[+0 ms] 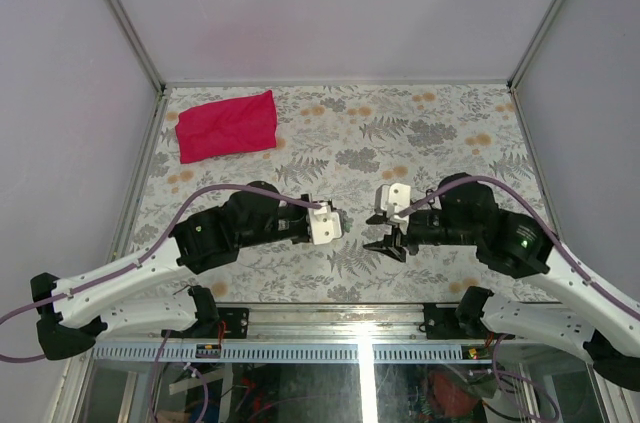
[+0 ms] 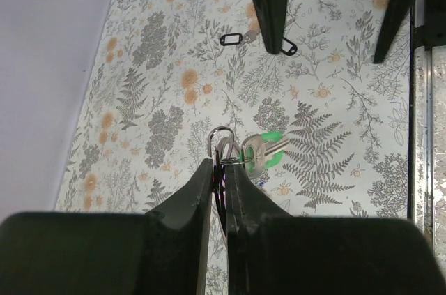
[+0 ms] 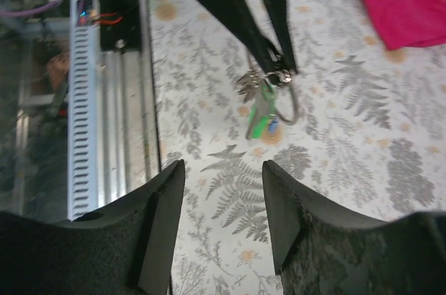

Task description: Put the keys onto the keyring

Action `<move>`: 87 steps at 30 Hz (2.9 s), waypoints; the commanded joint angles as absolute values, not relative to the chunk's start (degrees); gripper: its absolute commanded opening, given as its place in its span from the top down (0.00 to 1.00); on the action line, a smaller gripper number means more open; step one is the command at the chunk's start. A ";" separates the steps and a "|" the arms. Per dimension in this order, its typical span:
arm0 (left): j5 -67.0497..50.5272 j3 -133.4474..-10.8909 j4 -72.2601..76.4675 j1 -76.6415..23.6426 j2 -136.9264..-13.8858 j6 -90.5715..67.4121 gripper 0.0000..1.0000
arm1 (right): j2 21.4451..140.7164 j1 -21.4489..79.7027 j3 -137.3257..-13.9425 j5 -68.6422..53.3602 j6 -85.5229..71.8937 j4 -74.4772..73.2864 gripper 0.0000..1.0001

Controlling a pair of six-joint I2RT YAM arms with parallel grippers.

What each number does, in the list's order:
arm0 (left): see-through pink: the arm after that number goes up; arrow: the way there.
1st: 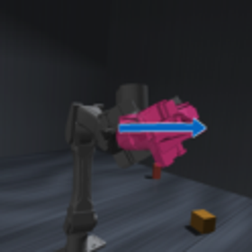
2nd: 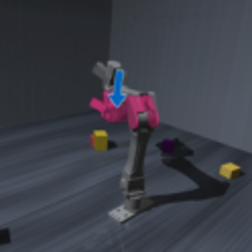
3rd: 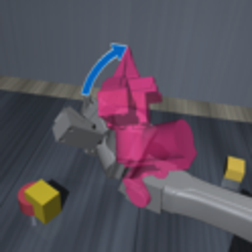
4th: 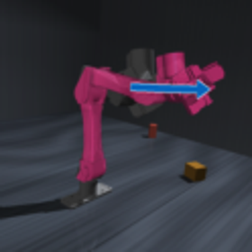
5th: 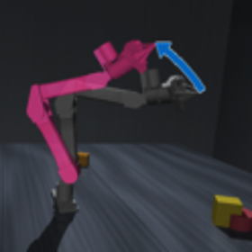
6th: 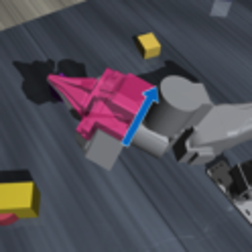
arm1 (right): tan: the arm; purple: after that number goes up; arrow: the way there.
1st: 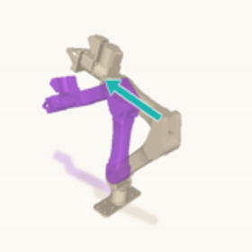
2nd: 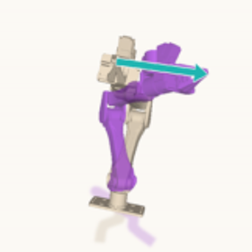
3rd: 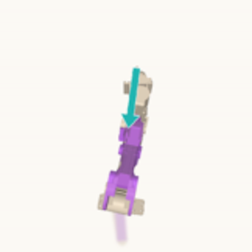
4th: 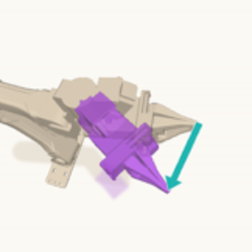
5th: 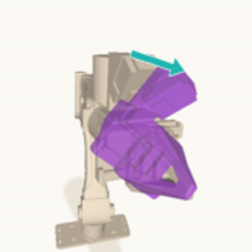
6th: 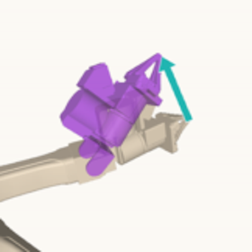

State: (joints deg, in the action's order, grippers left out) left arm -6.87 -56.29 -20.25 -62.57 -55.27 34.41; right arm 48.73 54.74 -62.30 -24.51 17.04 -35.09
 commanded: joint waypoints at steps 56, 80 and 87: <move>21.95 -81.44 -22.76 -62.47 -75.72 12.32 1.00 | 47.71 55.09 -28.60 -16.76 11.31 42.62 0.49; 22.58 -84.81 -24.42 -62.45 -76.91 7.14 1.00 | 61.34 55.07 -27.86 -6.49 9.15 59.43 0.60; 24.01 -84.18 -24.00 -62.53 -76.73 6.23 1.00 | 62.48 55.07 -28.10 -7.35 5.93 61.12 0.88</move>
